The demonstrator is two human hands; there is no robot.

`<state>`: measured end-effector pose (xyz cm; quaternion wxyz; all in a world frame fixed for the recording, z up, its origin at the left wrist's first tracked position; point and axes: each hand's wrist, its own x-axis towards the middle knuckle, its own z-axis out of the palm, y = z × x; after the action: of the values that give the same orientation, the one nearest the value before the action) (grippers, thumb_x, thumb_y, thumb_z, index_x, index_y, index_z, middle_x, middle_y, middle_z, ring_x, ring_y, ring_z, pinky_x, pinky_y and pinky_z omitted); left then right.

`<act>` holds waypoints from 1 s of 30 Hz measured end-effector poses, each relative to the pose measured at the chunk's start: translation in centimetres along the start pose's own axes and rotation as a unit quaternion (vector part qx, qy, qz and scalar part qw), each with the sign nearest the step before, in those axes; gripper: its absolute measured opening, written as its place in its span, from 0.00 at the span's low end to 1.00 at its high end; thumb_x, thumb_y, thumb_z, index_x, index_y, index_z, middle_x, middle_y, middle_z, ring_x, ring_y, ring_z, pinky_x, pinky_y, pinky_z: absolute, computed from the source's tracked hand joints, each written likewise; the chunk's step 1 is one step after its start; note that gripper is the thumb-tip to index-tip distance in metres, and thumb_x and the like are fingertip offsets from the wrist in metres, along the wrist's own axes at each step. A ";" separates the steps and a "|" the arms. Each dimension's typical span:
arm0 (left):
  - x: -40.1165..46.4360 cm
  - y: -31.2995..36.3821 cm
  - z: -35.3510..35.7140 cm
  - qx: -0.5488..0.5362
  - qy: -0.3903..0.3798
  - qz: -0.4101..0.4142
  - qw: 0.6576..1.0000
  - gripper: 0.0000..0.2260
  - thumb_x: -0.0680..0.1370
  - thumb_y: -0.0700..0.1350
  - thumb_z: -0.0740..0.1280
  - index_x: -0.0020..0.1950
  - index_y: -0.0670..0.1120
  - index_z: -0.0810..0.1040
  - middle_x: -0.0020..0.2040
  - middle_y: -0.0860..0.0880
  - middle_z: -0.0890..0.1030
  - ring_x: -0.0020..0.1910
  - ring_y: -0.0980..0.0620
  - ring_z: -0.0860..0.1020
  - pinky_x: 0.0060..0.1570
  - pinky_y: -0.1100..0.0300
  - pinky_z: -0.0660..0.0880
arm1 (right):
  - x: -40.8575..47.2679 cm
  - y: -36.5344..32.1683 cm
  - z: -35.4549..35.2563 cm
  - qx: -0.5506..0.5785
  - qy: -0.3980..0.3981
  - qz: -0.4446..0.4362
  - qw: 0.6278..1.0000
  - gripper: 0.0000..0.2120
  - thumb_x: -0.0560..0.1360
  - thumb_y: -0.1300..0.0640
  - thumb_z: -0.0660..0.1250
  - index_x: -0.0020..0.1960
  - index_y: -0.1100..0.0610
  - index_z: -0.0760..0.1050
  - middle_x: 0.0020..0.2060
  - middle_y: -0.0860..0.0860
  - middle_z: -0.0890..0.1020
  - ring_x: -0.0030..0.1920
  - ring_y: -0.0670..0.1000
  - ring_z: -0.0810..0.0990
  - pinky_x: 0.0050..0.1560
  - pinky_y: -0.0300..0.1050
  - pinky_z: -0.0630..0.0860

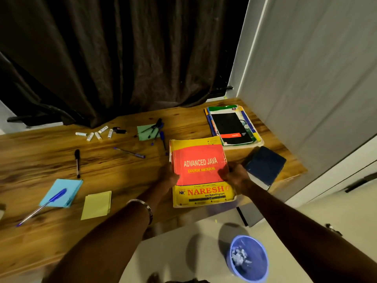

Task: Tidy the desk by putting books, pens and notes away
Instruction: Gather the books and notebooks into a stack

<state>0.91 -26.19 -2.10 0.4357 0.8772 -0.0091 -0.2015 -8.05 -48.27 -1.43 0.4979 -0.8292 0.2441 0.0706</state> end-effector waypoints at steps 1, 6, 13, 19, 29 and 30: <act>-0.1 -0.1 -0.2 0.014 0.010 0.000 1.000 0.13 0.77 0.37 0.66 0.60 0.36 0.76 0.59 0.38 0.79 0.58 0.40 0.78 0.47 0.58 0.72 | -0.2 -0.4 0.1 -0.043 0.004 -0.006 0.999 0.19 0.73 0.40 0.66 0.60 0.48 0.75 0.54 0.51 0.83 0.54 0.54 0.81 0.59 0.56 0.77; 0.0 -1.4 -0.9 0.051 0.022 0.019 0.998 0.13 0.73 0.37 0.70 0.57 0.37 0.79 0.56 0.37 0.81 0.53 0.41 0.80 0.48 0.55 0.75 | -1.2 -2.8 0.5 -0.193 0.026 -0.043 0.980 0.12 0.77 0.49 0.66 0.57 0.55 0.74 0.47 0.50 0.80 0.48 0.51 0.79 0.51 0.45 0.76; -0.8 -1.9 -4.7 0.126 0.117 0.045 0.984 0.19 0.77 0.44 0.67 0.67 0.42 0.73 0.65 0.42 0.75 0.65 0.44 0.71 0.64 0.54 0.67 | -0.5 -7.1 3.5 -0.314 -0.006 -0.170 0.934 0.28 0.76 0.46 0.67 0.72 0.54 0.65 0.62 0.55 0.76 0.60 0.56 0.76 0.59 0.49 0.75; -2.6 -5.2 -10.7 0.193 0.149 0.042 0.969 0.22 0.74 0.55 0.64 0.67 0.51 0.73 0.65 0.44 0.74 0.64 0.40 0.72 0.62 0.50 0.72 | 0.5 -11.7 8.7 -0.368 -0.058 -0.195 0.907 0.30 0.74 0.47 0.67 0.72 0.56 0.65 0.66 0.59 0.71 0.67 0.62 0.71 0.64 0.53 0.72; -7.9 -12.1 -21.1 0.154 0.268 -0.036 0.950 0.19 0.75 0.50 0.68 0.64 0.46 0.74 0.62 0.39 0.73 0.58 0.37 0.75 0.56 0.47 0.75 | -0.3 -20.2 20.2 -0.404 -0.125 -0.324 0.846 0.31 0.73 0.49 0.67 0.74 0.52 0.63 0.69 0.57 0.71 0.68 0.61 0.69 0.63 0.54 0.72; -8.3 -13.4 -22.5 0.152 0.283 -0.041 0.946 0.20 0.75 0.50 0.68 0.64 0.46 0.74 0.62 0.39 0.73 0.58 0.38 0.74 0.56 0.47 0.75 | -0.7 -21.2 21.7 -0.408 -0.130 -0.336 0.839 0.31 0.74 0.49 0.67 0.74 0.52 0.62 0.70 0.57 0.70 0.69 0.61 0.69 0.64 0.55 0.72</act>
<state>-0.74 0.81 2.59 0.2735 0.9535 0.1204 0.0408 4.17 -21.21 4.89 0.1344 -0.9716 -0.1676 0.0995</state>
